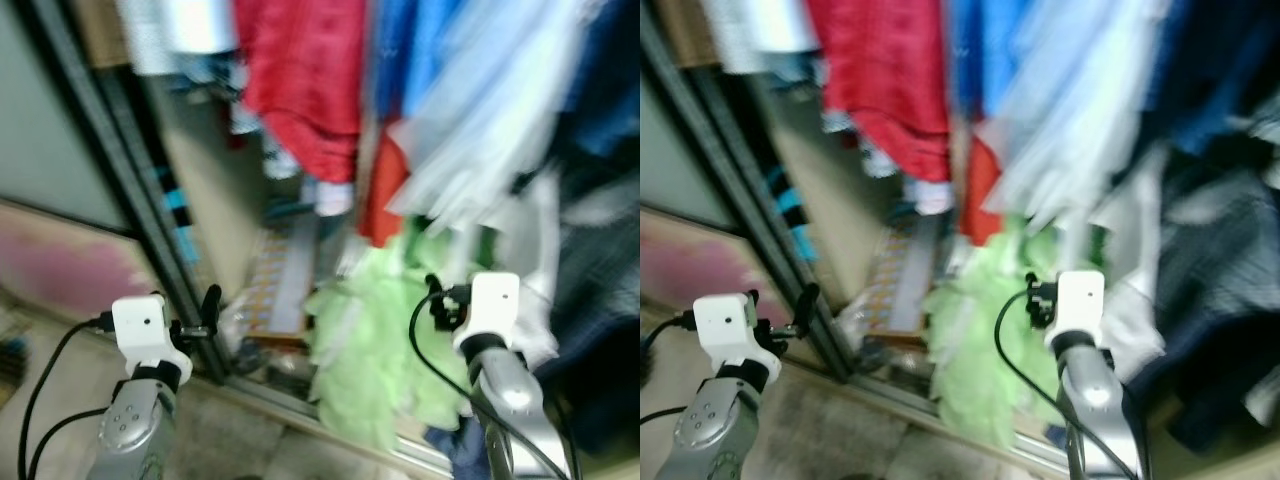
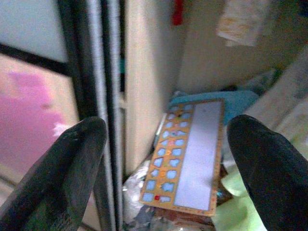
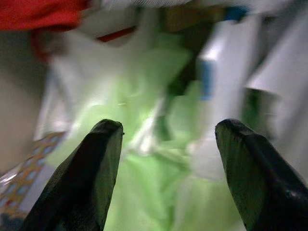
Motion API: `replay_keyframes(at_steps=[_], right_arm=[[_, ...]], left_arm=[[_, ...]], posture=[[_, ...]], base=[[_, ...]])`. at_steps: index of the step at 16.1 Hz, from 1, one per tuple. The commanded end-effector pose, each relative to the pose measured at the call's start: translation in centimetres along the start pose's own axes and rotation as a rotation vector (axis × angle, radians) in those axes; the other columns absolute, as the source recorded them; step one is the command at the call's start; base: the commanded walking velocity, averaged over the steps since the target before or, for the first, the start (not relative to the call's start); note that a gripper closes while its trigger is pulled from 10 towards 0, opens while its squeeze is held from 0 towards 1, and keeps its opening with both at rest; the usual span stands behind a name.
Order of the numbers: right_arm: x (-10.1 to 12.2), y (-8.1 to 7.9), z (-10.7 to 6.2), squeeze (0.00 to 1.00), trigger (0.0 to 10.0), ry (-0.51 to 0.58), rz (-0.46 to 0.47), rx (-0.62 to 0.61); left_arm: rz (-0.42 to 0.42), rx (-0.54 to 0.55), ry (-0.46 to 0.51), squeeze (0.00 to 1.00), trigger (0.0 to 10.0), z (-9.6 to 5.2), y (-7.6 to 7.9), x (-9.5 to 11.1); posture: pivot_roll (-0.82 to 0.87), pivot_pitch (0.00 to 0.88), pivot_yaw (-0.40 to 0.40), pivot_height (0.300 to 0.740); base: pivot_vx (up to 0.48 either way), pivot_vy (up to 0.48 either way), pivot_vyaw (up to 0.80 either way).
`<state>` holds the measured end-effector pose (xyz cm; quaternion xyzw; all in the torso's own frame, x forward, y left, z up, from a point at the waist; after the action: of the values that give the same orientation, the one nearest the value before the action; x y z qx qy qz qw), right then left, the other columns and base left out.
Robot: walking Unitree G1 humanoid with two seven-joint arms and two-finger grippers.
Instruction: Clean up the room
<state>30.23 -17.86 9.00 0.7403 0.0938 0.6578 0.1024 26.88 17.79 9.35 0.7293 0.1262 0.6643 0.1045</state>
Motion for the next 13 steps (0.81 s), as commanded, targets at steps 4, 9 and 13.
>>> replay_keyframes(at_steps=[4,9,13], right_arm=[[0.6,-0.7,0.4,0.00,10.0,0.024,-0.015,0.056],[2.9,-3.0,2.0,0.00,10.0,0.111,-0.023,0.173],[2.8,-3.5,2.6,0.00,10.0,0.109,-0.012,0.193]], left_arm=[[-0.034,0.025,-0.011,0.00,10.0,-0.1,0.1,-0.4],[-0.011,0.002,0.021,0.00,10.0,0.6,0.8,0.6],[-0.019,0.038,0.026,0.00,10.0,0.6,0.0,0.8]], posture=[[-0.01,0.000,0.001,0.740],[0.02,0.000,-0.028,0.740],[0.04,0.000,-0.053,0.740]], base=[[0.000,0.000,0.34],[0.000,0.000,0.80],[0.000,0.000,0.80]])
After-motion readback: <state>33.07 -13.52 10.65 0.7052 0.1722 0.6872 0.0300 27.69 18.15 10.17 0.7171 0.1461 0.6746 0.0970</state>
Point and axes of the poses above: a point about 5 cm out from each wrist's last joint towards the gripper, its own z axis pointing out of the wrist towards the gripper, its own x axis along the axis of the wrist's last joint, y = z × x, the point moved 5 cm from there along z, pointing out of the wrist towards the gripper, and after that the axes turned 12 degrees about -z, right-handed, at the moved point
